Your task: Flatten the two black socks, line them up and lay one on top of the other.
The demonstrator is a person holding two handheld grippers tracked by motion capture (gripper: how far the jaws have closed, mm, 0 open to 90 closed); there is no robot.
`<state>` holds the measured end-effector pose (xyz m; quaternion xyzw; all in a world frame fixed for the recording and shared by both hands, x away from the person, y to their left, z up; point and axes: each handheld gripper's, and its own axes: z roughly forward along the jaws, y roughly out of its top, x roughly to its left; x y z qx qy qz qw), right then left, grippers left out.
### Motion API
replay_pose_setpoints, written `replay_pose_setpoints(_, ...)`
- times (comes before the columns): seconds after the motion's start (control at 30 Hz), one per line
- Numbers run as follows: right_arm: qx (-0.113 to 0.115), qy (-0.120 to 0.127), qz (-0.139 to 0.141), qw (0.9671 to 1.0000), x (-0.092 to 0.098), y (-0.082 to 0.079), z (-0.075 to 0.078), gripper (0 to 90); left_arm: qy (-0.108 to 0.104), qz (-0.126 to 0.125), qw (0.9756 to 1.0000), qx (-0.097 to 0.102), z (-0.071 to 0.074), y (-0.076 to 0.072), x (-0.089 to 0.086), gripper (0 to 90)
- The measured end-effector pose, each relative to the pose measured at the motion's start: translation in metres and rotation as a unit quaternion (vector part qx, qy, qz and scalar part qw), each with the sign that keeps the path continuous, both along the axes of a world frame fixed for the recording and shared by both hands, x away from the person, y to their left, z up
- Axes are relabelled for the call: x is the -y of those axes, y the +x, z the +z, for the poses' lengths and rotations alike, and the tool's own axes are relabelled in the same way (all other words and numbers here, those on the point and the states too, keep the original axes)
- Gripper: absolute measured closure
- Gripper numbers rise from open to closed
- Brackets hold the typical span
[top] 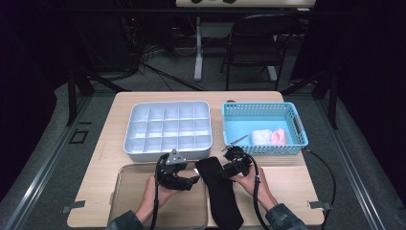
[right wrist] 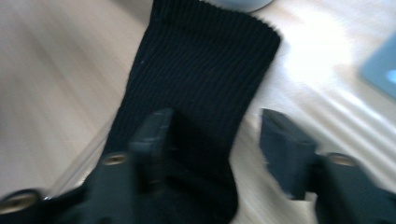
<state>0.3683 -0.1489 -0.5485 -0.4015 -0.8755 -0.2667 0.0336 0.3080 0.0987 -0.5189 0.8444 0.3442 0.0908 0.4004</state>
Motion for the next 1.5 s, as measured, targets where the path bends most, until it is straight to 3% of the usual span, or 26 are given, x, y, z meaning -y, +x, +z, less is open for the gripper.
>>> replay_pose_setpoints(0.13, -0.002, -0.008, -0.012, 0.9999, -0.001, -0.002, -0.007, 75.1, 0.004, -0.010, 0.9999, -0.003, -0.001, -0.002, 0.003, 31.2)
replay_pose_setpoints(0.23, 0.002, -0.015, -0.017, 0.9997, 0.000, -0.005, -0.006, 82.4, 0.003, -0.012, 0.9999, 0.000, -0.001, -0.003, 0.006, 31.5)
replay_pose_setpoints(0.43, 0.004, -0.047, -0.038, 0.9982, 0.007, -0.009, -0.001, 84.3, 0.006, -0.016, 0.9999, 0.002, 0.000, -0.005, 0.006, 31.6)
replay_pose_setpoints(0.53, 0.010, -0.047, -0.096, 0.9942, 0.021, -0.012, 0.001, 84.2, 0.007, -0.018, 0.9998, 0.001, -0.001, -0.007, 0.008, 31.6)
replay_pose_setpoints(0.77, 0.007, -0.049, -0.155, 0.9866, 0.041, -0.015, -0.001, 83.3, 0.015, -0.036, 0.9992, -0.008, -0.006, -0.014, 0.020, 30.6)
replay_pose_setpoints(0.9, 0.014, -0.050, -0.149, 0.9874, 0.044, -0.016, 0.000, 79.4, 0.019, -0.048, 0.9985, -0.020, -0.011, -0.019, 0.028, 29.5)
replay_pose_setpoints(0.93, 0.011, -0.044, -0.132, 0.9903, 0.042, -0.016, 0.000, 66.9, 0.025, -0.061, 0.9974, -0.029, -0.013, -0.022, 0.033, 29.1)
replay_pose_setpoints(1.07, 0.023, -0.030, -0.119, 0.9921, 0.038, -0.017, 0.000, 54.4, 0.027, -0.079, 0.9957, -0.041, -0.016, -0.030, 0.045, 28.6)
replay_pose_setpoints(1.1, 0.027, -0.030, -0.109, 0.9932, 0.038, -0.017, 0.001, 54.3, 0.028, -0.084, 0.9951, -0.045, -0.017, -0.031, 0.049, 28.7)
replay_pose_setpoints(1.3, 0.029, -0.040, -0.112, 0.9924, 0.038, -0.018, 0.001, 55.6, 0.034, -0.102, 0.9916, -0.072, -0.023, -0.035, 0.063, 29.2)
replay_pose_setpoints(1.33, 0.027, -0.040, -0.113, 0.9924, 0.038, -0.017, 0.000, 55.7, 0.033, -0.108, 0.9899, -0.086, -0.025, -0.036, 0.069, 29.2)
replay_pose_setpoints(1.5, 0.025, -0.052, -0.114, 0.9918, 0.037, -0.017, -0.002, 57.0, 0.051, -0.115, 0.9866, -0.104, -0.031, -0.040, 0.084, 29.5)
